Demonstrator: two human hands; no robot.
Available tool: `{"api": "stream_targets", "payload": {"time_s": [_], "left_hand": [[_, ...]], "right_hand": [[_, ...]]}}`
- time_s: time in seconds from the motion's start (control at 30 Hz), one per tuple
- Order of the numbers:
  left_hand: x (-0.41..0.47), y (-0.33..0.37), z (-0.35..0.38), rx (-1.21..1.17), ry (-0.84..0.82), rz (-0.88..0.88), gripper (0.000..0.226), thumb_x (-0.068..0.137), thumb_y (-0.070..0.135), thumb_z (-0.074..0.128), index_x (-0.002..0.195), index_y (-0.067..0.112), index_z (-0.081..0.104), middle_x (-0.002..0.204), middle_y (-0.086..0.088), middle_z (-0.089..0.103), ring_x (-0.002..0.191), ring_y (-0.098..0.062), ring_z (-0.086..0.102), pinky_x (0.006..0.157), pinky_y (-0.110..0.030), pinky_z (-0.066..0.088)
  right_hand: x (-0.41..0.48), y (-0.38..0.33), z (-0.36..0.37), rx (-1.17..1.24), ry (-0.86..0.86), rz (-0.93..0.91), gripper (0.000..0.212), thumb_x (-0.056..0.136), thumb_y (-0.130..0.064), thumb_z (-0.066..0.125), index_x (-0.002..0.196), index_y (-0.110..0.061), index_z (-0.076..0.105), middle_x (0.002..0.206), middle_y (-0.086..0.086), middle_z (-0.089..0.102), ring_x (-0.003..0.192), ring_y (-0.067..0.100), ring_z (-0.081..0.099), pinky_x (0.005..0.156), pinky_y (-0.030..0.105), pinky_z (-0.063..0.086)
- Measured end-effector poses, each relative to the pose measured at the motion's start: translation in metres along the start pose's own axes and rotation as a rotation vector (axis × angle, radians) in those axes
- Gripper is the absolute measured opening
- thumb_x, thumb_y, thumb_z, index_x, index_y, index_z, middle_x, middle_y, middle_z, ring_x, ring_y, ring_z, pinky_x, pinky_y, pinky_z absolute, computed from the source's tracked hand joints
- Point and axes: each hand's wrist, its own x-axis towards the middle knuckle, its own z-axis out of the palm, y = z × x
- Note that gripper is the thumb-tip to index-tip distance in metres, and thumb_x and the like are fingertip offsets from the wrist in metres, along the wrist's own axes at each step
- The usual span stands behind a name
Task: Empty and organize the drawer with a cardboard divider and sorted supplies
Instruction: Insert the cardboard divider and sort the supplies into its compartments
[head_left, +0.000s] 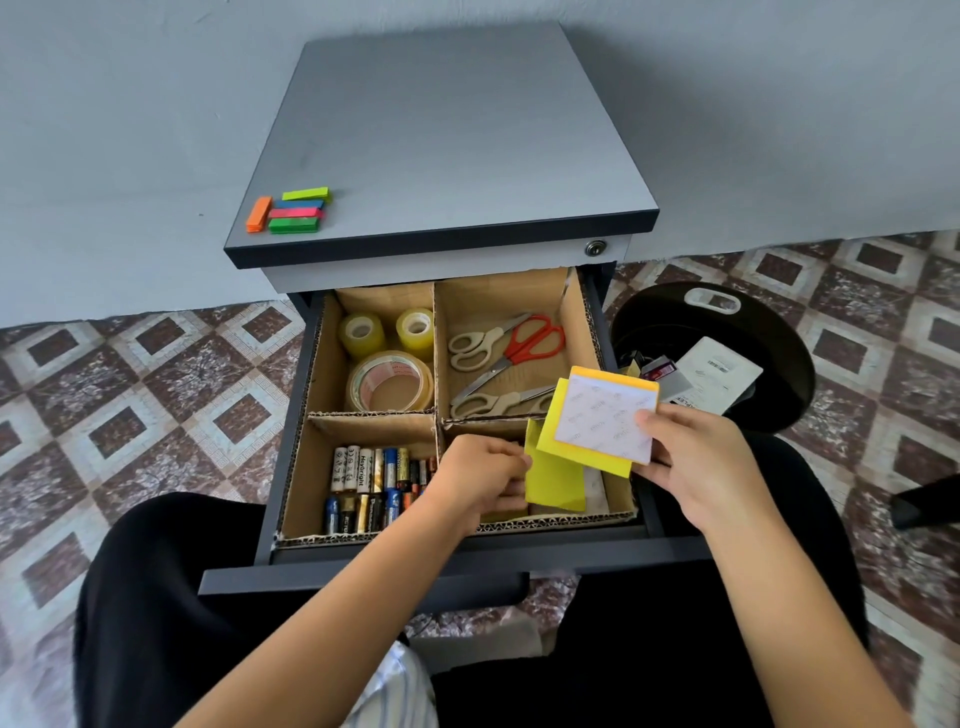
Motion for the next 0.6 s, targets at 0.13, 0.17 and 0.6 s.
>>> {"api": "stream_targets", "payload": {"time_s": [0.13, 0.17, 0.6], "left_hand": [[0.01, -0.005, 0.005, 0.131, -0.024, 0.007, 0.016, 0.087, -0.002, 0.06, 0.073, 0.006, 0.057, 0.067, -0.008, 0.06, 0.052, -0.011, 0.06, 0.053, -0.019, 0.055], [0.014, -0.005, 0.005, 0.186, -0.022, 0.012, 0.017, 0.086, 0.0, 0.062, 0.072, 0.007, 0.056, 0.066, -0.008, 0.06, 0.05, -0.009, 0.06, 0.054, -0.02, 0.055], [0.027, -0.004, 0.005, 0.519, 0.017, 0.079, 0.02, 0.091, 0.013, 0.055, 0.071, 0.012, 0.05, 0.062, -0.006, 0.057, 0.054, -0.018, 0.054, 0.055, -0.025, 0.05]], "right_hand": [[0.001, -0.001, 0.0, 0.014, 0.0, -0.005, 0.013, 0.094, -0.001, 0.05, 0.094, -0.004, 0.062, 0.092, 0.008, 0.066, 0.088, 0.025, 0.064, 0.064, 0.033, 0.052], [0.001, -0.001, 0.0, 0.015, 0.0, -0.006, 0.012, 0.094, -0.001, 0.049, 0.095, -0.004, 0.062, 0.092, 0.008, 0.066, 0.088, 0.024, 0.065, 0.064, 0.033, 0.052], [-0.001, 0.004, 0.001, 0.007, -0.054, -0.022, 0.018, 0.095, -0.001, 0.048, 0.089, -0.008, 0.064, 0.091, 0.006, 0.068, 0.086, 0.021, 0.065, 0.064, 0.031, 0.052]]}}
